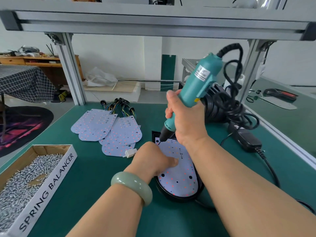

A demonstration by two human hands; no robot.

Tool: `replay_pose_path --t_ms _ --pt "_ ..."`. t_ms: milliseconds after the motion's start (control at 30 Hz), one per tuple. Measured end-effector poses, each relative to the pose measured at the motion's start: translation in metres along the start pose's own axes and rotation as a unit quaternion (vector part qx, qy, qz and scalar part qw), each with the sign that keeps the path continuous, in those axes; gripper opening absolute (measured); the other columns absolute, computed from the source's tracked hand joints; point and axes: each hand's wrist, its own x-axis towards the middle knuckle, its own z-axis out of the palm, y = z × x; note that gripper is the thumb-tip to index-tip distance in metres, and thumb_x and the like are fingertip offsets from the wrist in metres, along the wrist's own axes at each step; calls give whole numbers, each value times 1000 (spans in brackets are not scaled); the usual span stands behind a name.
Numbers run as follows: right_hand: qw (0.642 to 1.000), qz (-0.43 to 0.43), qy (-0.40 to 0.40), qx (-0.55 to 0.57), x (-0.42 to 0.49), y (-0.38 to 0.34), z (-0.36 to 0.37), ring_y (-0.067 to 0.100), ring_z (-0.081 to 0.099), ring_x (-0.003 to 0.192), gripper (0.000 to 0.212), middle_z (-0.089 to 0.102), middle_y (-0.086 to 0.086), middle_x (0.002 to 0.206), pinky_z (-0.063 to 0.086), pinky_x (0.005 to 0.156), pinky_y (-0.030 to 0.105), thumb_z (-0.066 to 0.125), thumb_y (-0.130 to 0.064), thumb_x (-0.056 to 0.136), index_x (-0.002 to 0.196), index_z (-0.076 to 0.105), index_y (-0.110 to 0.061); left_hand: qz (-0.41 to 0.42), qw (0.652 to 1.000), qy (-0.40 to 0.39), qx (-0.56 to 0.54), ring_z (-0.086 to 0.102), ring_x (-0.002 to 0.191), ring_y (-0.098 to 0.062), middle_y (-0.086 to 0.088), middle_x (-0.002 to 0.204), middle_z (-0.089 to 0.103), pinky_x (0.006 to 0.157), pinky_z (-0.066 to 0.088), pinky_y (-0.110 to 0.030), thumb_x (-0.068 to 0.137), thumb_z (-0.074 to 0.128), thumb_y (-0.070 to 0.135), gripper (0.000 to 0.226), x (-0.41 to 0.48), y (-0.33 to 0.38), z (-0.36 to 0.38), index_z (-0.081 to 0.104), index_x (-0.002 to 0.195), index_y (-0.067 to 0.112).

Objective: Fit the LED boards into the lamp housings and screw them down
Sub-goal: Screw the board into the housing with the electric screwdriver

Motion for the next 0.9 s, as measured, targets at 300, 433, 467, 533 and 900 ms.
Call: replay_pose_path --t_ms 300,433,467,533,900 --pt "999 -17 -17 -43 -1 2 11 10 42 36 22 47 -8 45 39 46 24 67 -18 74 65 47 -19 -2 1000 -11 28 37 43 -14 2 52 40 41 26 -20 72 75 38 42 -1 4 -2 43 63 13" --pt "998 -21 -37 -41 -2 -2 10 11 43 39 18 49 -7 51 41 48 23 67 -14 77 69 50 -16 -1 1000 -12 24 36 42 -15 2 51 39 40 26 -19 73 74 37 41 -3 4 -3 42 63 13" --pt "998 -25 -43 -41 -3 -5 9 12 44 41 16 50 -7 53 42 48 22 67 -12 78 72 52 -14 1 1000 -12 25 35 41 -15 2 49 39 40 26 -19 73 74 37 42 -3 4 -3 41 62 14" --pt "998 -41 -38 -38 -3 -14 7 12 46 43 14 52 -6 56 42 49 20 67 -8 81 76 54 -11 1 1000 -14 14 37 43 -15 2 50 40 41 28 -19 72 75 37 41 -2 5 -3 42 62 14" --pt "963 -36 213 163 -22 -58 -49 12 42 49 13 47 -4 57 43 53 25 64 -14 91 84 53 -16 3 970 -35 -240 66 80 -28 -7 94 66 79 55 -39 84 68 39 39 -21 -14 -36 57 110 13"
